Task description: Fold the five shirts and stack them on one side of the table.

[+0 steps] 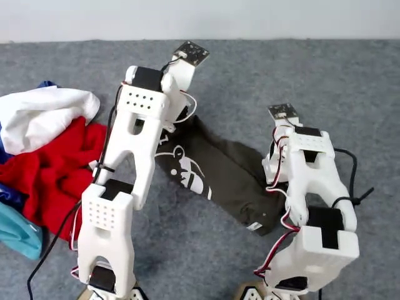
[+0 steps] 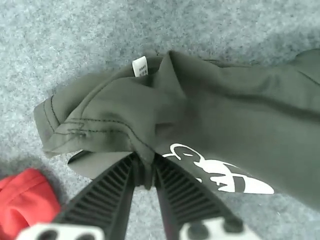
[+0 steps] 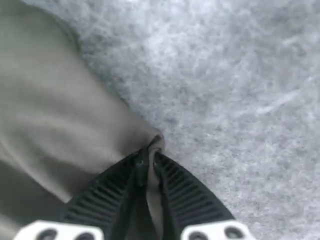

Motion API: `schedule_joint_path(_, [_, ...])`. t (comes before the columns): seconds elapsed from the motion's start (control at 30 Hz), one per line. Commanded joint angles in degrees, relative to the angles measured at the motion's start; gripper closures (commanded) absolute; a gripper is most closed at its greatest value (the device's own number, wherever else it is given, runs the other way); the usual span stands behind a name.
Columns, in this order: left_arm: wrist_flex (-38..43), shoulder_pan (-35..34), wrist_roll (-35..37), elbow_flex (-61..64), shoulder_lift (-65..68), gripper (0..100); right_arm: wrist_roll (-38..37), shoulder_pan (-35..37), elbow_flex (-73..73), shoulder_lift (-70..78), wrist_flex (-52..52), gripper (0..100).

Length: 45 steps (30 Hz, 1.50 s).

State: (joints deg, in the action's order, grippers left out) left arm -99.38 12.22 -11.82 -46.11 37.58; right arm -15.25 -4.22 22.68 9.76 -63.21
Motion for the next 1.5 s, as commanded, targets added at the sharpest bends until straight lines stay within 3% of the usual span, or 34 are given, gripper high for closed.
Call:
schedule_joint_path(0.0, [-1.1,0.4,-0.4,-0.2,-3.2,99,0.6,-0.6,-3.5,-0.3,-1.4,99.0])
schedule_joint_path(0.57, [-1.1,-0.9,-0.4,-0.7,-3.9,99,0.4,0.3,-49.5,-0.6,-39.9,98.9])
schedule_joint_path(0.77, [-1.1,-6.3,-0.1,-1.8,-6.7,99,0.4,3.4,-49.3,-9.5,-39.7,98.9])
schedule_joint_path(1.0, [-1.2,-10.3,0.0,0.0,-19.4,98,0.2,8.9,-41.9,-24.7,-39.7,98.9])
schedule_joint_path(1.1, [-1.2,-10.3,0.0,4.3,-26.3,98,-1.0,11.1,-34.5,-31.5,-39.7,98.9])
schedule_joint_path(1.27, [-1.1,-10.0,-0.3,13.8,-37.0,98,-10.5,14.5,-25.5,-44.4,-39.6,98.9])
schedule_joint_path(1.47, [-1.1,-9.8,-0.4,23.7,-49.9,98,-9.9,14.3,-25.1,-61.8,-39.0,98.9])
